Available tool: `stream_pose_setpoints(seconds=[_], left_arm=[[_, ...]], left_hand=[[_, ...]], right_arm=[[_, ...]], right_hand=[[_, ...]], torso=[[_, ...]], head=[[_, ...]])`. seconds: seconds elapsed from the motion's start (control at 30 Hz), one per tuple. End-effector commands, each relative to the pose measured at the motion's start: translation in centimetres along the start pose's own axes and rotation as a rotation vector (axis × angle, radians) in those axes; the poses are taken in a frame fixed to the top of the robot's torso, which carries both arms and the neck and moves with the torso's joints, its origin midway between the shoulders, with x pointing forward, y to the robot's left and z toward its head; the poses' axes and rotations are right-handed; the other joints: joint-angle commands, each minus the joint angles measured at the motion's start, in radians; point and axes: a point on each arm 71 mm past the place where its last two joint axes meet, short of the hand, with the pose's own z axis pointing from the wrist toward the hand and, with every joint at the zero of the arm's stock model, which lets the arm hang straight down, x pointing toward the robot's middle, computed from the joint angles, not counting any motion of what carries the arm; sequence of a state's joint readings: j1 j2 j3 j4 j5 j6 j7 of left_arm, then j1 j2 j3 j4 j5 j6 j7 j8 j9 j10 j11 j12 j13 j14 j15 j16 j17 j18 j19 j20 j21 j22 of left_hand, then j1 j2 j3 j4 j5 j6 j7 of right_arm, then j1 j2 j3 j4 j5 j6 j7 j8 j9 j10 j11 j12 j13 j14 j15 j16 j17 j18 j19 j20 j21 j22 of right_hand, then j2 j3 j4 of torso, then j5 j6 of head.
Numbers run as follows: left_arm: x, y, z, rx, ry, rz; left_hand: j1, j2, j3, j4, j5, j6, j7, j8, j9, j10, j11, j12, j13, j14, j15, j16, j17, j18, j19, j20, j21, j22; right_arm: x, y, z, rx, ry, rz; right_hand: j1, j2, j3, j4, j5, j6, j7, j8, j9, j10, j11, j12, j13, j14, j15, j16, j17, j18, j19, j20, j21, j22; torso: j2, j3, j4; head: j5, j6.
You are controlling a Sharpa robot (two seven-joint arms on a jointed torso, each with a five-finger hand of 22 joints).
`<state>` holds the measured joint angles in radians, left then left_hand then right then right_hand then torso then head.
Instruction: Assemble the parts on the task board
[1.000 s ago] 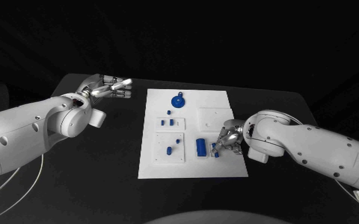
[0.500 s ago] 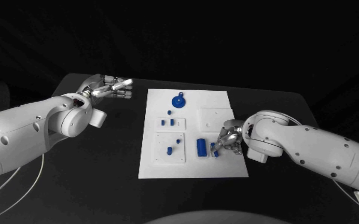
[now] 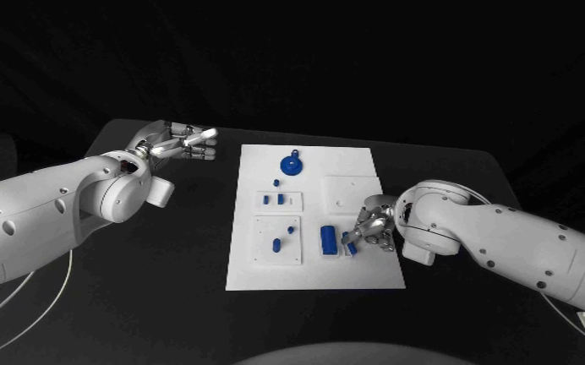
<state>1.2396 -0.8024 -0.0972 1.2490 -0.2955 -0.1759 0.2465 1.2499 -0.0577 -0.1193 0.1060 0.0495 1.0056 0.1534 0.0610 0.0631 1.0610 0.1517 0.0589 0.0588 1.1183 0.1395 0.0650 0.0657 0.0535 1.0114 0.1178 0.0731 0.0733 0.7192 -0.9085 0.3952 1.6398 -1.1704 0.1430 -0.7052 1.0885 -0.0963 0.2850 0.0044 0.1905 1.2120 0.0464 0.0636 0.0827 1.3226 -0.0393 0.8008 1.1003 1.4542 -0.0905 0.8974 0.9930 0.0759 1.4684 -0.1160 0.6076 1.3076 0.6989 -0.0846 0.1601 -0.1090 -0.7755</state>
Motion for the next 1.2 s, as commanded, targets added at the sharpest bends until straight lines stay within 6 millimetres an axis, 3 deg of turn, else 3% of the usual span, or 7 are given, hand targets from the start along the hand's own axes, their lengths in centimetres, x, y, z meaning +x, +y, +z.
stream_pose_setpoints(seconds=[0.03,0.7,0.9,1.2], left_arm=[[0.2,-0.1,0.0,0.007,0.015,-0.001],[-0.2,0.0,-0.1,0.005,0.007,0.003],[-0.2,0.0,0.0,0.005,0.004,0.004],[-0.4,0.0,0.0,0.004,0.001,0.005]], left_hand=[[-0.002,0.002,0.000,0.006,-0.002,-0.002,0.001,0.002,0.000,-0.001,-0.001,0.001,0.000,0.001,-0.003,-0.003,0.000,-0.005,-0.002,0.003,-0.001,0.000],[-0.002,0.002,0.000,0.006,-0.002,-0.002,0.001,0.002,0.000,-0.001,-0.001,0.001,0.000,0.001,-0.003,-0.003,0.000,-0.005,-0.002,0.003,-0.001,0.000],[-0.002,0.004,0.000,0.006,-0.001,0.000,0.000,0.003,0.000,-0.001,-0.001,0.001,0.000,0.001,-0.003,-0.003,0.000,-0.005,-0.002,0.003,-0.001,0.000],[-0.002,0.004,0.000,0.006,-0.001,0.000,0.000,0.003,0.000,-0.001,-0.001,0.001,0.000,0.001,-0.003,-0.003,0.000,-0.005,-0.002,0.003,-0.001,0.000]], right_arm=[[0.3,0.1,0.0,-0.001,0.018,-0.020],[0.3,-0.1,-0.7,-0.016,0.035,-0.053],[0.2,-0.2,-1.1,-0.017,0.033,-0.068],[0.3,-0.1,-1.4,-0.026,0.041,-0.076]], right_hand=[[0.000,-0.017,0.000,0.024,-0.030,0.004,0.000,0.000,0.001,0.005,-0.002,0.000,-0.002,0.001,-0.003,-0.004,-0.002,-0.018,0.046,0.000,-0.007,0.066],[-0.016,-0.046,-0.009,0.121,-0.050,0.003,0.002,0.000,0.005,0.006,0.000,0.000,-0.005,0.001,-0.002,-0.006,-0.003,-0.018,0.047,0.001,-0.008,0.066],[-0.032,-0.044,0.035,0.115,-0.044,0.004,0.001,0.000,0.006,0.007,0.000,0.000,-0.005,0.001,-0.003,-0.007,-0.005,-0.019,0.046,0.001,-0.009,0.065],[-0.044,-0.032,0.051,0.102,-0.034,0.006,0.000,0.000,0.006,0.008,-0.001,0.000,-0.005,0.001,-0.003,-0.007,-0.005,-0.019,0.047,0.000,-0.007,0.066]], torso=[[0.000,0.0000,0.0002],[0.000,0.0007,-0.0001],[-0.001,0.0004,-0.0009],[0.000,0.0004,0.0004]], head=[[-0.001,0.000],[-0.002,0.001],[-0.004,0.002],[-0.004,0.003]])
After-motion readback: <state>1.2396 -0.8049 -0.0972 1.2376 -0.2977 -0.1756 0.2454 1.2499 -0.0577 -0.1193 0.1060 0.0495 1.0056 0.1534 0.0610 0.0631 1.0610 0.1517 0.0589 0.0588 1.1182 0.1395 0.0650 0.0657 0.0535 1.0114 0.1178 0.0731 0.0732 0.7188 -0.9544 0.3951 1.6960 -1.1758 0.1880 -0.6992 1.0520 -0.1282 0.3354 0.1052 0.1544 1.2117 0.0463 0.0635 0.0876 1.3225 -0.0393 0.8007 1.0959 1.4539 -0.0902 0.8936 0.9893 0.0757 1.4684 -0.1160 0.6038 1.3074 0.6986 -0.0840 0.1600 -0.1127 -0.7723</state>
